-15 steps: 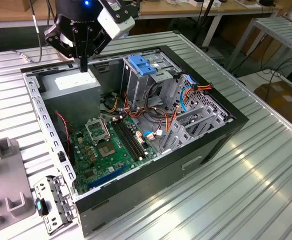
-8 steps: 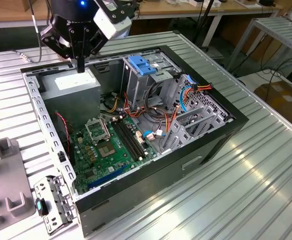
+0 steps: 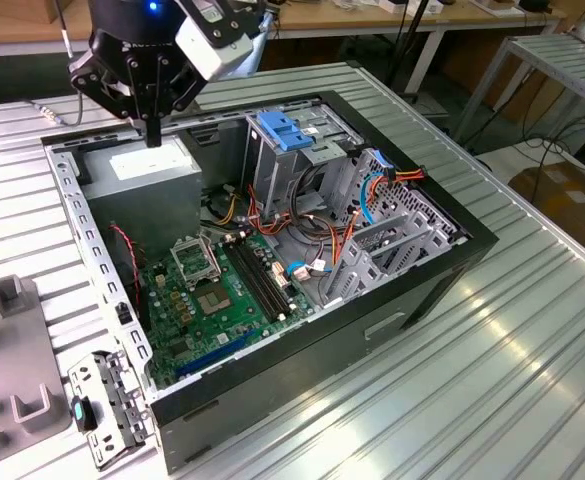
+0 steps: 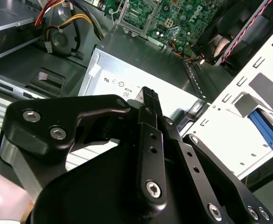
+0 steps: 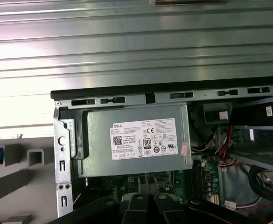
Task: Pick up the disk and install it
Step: 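Reach for the disk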
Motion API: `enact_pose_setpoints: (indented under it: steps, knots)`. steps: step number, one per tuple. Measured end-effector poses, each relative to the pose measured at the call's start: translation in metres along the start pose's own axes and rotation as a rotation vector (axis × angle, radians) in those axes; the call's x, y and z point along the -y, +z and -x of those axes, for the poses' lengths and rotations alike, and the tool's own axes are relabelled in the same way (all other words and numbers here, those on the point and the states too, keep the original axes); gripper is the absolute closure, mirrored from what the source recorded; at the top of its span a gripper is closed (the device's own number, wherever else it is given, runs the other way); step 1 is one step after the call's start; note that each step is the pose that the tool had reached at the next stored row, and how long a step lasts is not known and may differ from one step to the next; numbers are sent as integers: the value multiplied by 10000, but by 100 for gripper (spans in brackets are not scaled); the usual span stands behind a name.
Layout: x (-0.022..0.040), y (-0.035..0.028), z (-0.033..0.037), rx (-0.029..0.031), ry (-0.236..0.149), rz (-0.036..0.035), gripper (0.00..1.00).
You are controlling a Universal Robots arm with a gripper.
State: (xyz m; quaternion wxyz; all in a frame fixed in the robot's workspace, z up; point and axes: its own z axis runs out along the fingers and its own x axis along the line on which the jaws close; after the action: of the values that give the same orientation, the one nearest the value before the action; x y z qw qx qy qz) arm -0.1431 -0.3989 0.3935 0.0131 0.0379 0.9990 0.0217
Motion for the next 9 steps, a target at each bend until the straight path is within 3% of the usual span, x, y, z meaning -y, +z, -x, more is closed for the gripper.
enact_pose_setpoints:
  steps: [9]
  knots:
    - [9,-3,-112,0,0,0,89]
